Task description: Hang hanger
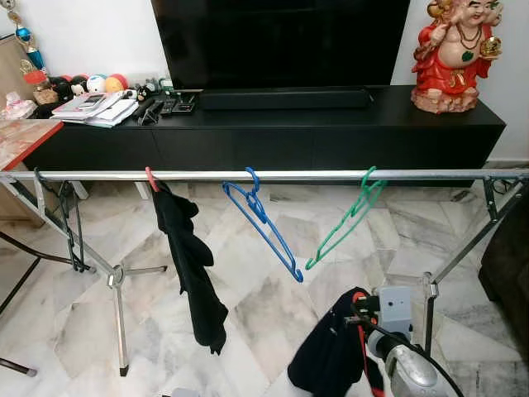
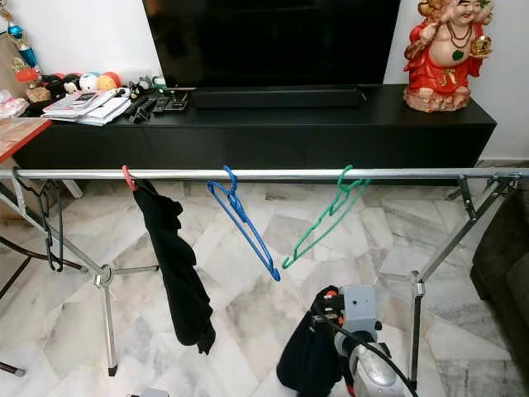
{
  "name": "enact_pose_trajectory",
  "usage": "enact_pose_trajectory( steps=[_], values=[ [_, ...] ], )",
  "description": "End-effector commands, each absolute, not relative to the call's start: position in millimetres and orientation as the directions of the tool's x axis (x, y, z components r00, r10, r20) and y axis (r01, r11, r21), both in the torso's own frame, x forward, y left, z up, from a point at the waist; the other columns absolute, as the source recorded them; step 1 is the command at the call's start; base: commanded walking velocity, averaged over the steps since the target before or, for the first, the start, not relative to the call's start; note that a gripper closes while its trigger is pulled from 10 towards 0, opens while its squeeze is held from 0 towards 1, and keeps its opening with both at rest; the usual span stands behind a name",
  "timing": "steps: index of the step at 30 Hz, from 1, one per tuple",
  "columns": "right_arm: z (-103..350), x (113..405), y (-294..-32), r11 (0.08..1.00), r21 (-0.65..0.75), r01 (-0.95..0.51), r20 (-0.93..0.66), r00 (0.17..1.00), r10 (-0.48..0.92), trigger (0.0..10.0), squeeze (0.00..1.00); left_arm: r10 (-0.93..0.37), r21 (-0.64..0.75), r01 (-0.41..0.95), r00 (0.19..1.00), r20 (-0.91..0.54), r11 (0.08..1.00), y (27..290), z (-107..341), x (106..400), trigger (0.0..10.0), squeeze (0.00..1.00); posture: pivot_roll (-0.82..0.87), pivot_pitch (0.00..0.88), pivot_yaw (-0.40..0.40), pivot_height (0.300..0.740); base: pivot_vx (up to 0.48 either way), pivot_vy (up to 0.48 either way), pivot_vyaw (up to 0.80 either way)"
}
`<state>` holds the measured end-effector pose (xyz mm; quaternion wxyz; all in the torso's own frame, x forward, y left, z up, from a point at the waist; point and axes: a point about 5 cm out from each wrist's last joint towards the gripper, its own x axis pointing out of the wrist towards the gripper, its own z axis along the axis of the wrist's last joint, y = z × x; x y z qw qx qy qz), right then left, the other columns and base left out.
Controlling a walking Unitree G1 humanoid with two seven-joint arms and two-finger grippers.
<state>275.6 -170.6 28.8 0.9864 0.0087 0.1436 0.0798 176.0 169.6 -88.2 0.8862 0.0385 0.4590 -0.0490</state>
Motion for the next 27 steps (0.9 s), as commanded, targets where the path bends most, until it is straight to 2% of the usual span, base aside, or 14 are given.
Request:
enact_pose_trajectory(
  steps=[1, 7, 10, 27],
  values=[
    [32.8, 278.5, -168.0, 0.985, 0.022, -0.171, -0.256, 0.951, 0.171, 10.0, 0.0, -0.039, 0.023, 0.106, 0.545, -0.837, 0.994, 173.3, -91.9, 167.9, 10.0, 0.0, 0.04, 0.096, 0.064, 0.74, 0.0, 0.0, 0.8],
    [30.4, 276.9, -166.2, 0.982, 0.036, -0.186, -0.265, 0.946, 0.189, 10.0, 0.0, -0.037, 0.02, 0.098, 0.542, -0.839, 0.995, 173.3, -92.2, 167.4, 10.0, 0.0, 0.04, 0.097, 0.064, 0.74, 0.0, 0.0, 0.8],
    [29.7, 276.4, -165.6, 0.983, 0.048, -0.179, -0.269, 0.945, 0.185, 10.0, 0.0, -0.038, 0.018, 0.099, 0.54, -0.841, 0.995, 173.3, -92.3, 167.3, 10.0, 0.0, 0.04, 0.098, 0.065, 0.74, 0.0, 0.0, 0.0],
    [27.3, 277.3, -164.1, 0.982, 0.042, -0.186, -0.282, 0.941, 0.19, 10.0, 0.0, -0.041, 0.019, 0.105, 0.54, -0.841, 0.994, 173.2, -92.2, 167.6, 10.0, 0.0, 0.04, 0.097, 0.064, 0.74, 0.0, 0.283, 0.0]
  ],
)
